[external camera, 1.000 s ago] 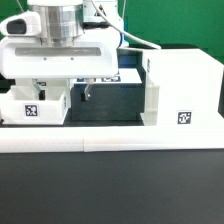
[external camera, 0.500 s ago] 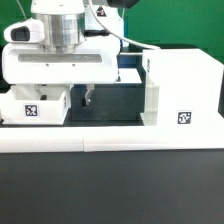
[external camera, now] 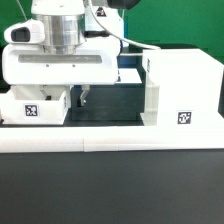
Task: Assemble drawer
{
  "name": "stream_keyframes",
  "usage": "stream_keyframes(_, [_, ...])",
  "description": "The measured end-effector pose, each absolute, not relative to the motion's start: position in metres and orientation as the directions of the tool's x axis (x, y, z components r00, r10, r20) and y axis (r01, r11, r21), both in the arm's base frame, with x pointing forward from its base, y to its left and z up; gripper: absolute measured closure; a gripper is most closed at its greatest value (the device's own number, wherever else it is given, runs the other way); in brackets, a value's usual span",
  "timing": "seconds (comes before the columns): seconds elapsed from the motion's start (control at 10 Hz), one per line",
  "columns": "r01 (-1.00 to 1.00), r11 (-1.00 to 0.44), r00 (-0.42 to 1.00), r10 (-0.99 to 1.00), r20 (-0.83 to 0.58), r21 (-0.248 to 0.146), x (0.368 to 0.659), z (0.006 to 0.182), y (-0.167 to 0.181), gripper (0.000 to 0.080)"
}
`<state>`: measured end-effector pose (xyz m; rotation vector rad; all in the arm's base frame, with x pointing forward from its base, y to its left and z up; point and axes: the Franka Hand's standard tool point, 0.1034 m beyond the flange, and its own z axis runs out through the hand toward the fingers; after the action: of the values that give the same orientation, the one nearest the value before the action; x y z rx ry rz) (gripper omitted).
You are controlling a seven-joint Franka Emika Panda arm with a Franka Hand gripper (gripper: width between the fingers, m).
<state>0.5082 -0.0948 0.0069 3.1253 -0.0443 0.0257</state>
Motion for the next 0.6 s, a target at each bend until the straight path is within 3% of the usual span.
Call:
stream_keyframes(0.2, [-0.028, -0.999, 0.999, -0.028, 0.017, 0.016, 0.5082, 0.0069, -0.0948, 0.0677])
stream_keyframes(0.3, [-0.028, -0.999, 0.999, -0.028, 0.017, 0.016, 0.5082, 0.0069, -0.0948, 0.0677])
stream_keyframes(0.4, [-0.028, -0.999, 0.999, -0.028, 0.017, 0.016, 0.5082, 0.0069, -0.0948, 0.0758])
stream_keyframes(0.6, [-0.028, -0.999, 0.999, -0.028, 0.017, 0.016, 0.5082, 0.0069, -0.0948, 0.0758])
